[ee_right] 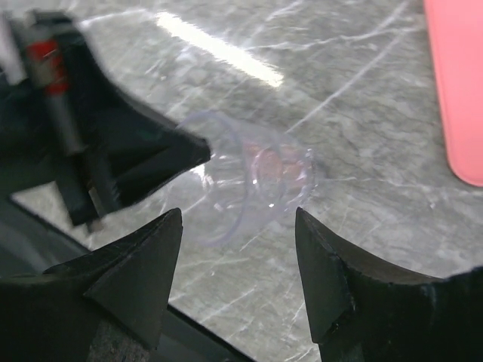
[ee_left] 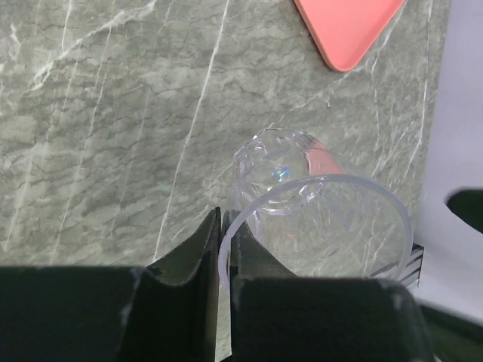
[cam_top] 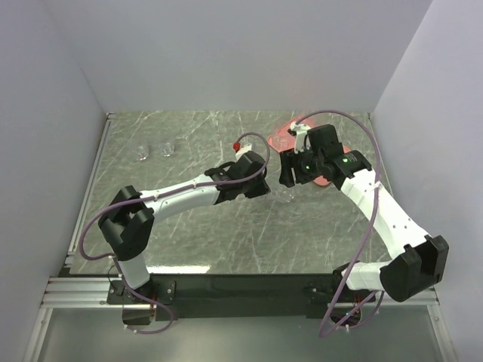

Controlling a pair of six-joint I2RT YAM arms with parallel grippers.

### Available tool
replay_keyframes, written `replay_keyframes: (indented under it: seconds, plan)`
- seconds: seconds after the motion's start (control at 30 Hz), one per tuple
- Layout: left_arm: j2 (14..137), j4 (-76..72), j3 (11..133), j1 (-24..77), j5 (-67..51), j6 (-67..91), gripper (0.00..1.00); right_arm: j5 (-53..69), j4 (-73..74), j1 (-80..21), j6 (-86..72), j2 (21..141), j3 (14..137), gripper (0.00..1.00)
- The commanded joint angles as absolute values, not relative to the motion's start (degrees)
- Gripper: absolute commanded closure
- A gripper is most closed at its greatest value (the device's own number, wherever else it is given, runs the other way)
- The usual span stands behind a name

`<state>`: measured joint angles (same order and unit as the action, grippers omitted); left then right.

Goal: Place the glasses into the tray

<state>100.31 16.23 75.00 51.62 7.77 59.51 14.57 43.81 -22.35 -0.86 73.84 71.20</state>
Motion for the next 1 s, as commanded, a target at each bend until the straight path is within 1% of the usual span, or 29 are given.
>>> replay_keyframes:
  seconds: [0.0, 0.07, 0.17, 0.27, 0.3, 0.33, 0.37, 0.4, 0.47, 0.5, 0.53, 0.6, 0.67, 0.7, 0.77, 0.8, 0.87, 0.9, 0.97]
  plan:
    - [100.1, 16.0, 78.6, 52.4, 10.3, 60.6, 1.00, 7.9, 40.4, -23.6, -4.6, 74.9, 71.4, 0.33]
    - [100.2, 16.0, 78.7, 52.6, 10.3, 60.6, 1.00, 6.1, 40.7, -23.7, -4.7, 76.2, 71.6, 0.34]
    - [100.5, 15.9, 79.0, 52.9, 10.3, 60.5, 1.00, 5.0, 41.0, -23.9, -4.5, 78.0, 72.3, 0.39]
    - [101.0, 16.3, 79.7, 53.3, 10.5, 60.4, 1.00, 4.5, 41.0, -24.3, -4.1, 79.5, 72.8, 0.47]
    - [101.3, 16.6, 79.9, 53.3, 10.6, 60.4, 1.00, 3.7, 41.0, -24.4, -3.9, 79.9, 73.1, 0.53]
    - [101.3, 16.8, 80.2, 53.4, 11.0, 60.4, 1.00, 3.3, 41.1, -24.6, -3.8, 80.6, 73.1, 0.53]
    - [101.4, 17.0, 80.2, 53.5, 11.0, 60.4, 1.00, 3.1, 41.1, -24.9, -3.6, 80.9, 73.2, 0.57]
    - [101.3, 17.0, 80.2, 53.6, 11.0, 60.4, 1.00, 2.8, 41.1, -25.0, -3.3, 81.5, 73.4, 0.62]
    - [101.5, 16.7, 80.2, 53.6, 10.8, 60.3, 1.00, 2.3, 41.5, -25.7, -3.0, 82.0, 73.6, 0.66]
    - [101.5, 16.6, 80.2, 53.7, 10.5, 60.3, 1.00, 1.9, 41.7, -25.9, -2.6, 82.5, 73.7, 0.71]
    - [101.7, 16.5, 80.2, 53.7, 10.4, 60.1, 1.00, 1.6, 41.9, -26.1, -2.4, 82.8, 73.8, 0.72]
    - [101.7, 16.3, 80.3, 53.7, 9.8, 59.9, 0.98, 1.6, 42.4, -26.3, -1.9, 83.4, 74.0, 0.79]
    - [101.4, 15.9, 79.8, 53.7, 9.5, 59.7, 0.97, 1.1, 42.6, -26.2, -1.7, 83.8, 74.0, 0.79]
    - [100.9, 15.3, 79.5, 53.7, 9.4, 59.7, 0.96, 1.1, 42.6, -26.4, -1.3, 83.8, 74.0, 0.84]
    - [100.4, 14.6, 78.4, 53.7, 9.2, 59.3, 0.95, 1.1, 43.0, -26.3, -0.9, 84.2, 73.8, 0.90]
    - [99.7, 13.9, 78.1, 53.7, 9.0, 59.0, 0.94, 1.1, 43.0, -26.2, -0.6, 84.4, 73.8, 1.00]
    - [99.0, 13.2, 77.0, 53.7, 8.8, 58.7, 0.89, 1.2, 43.2, -26.1, 1.1, 84.5, 73.8, 1.00]
    - [98.3, 12.9, 76.6, 53.7, 8.5, 58.3, 0.83, 1.5, 43.2, -26.2, 2.0, 84.5, 73.7, 1.00]
    - [97.6, 11.9, 75.5, 53.7, 8.2, 57.8, 0.77, 3.0, 43.7, -25.9, 3.7, 84.5, 73.7, 1.00]
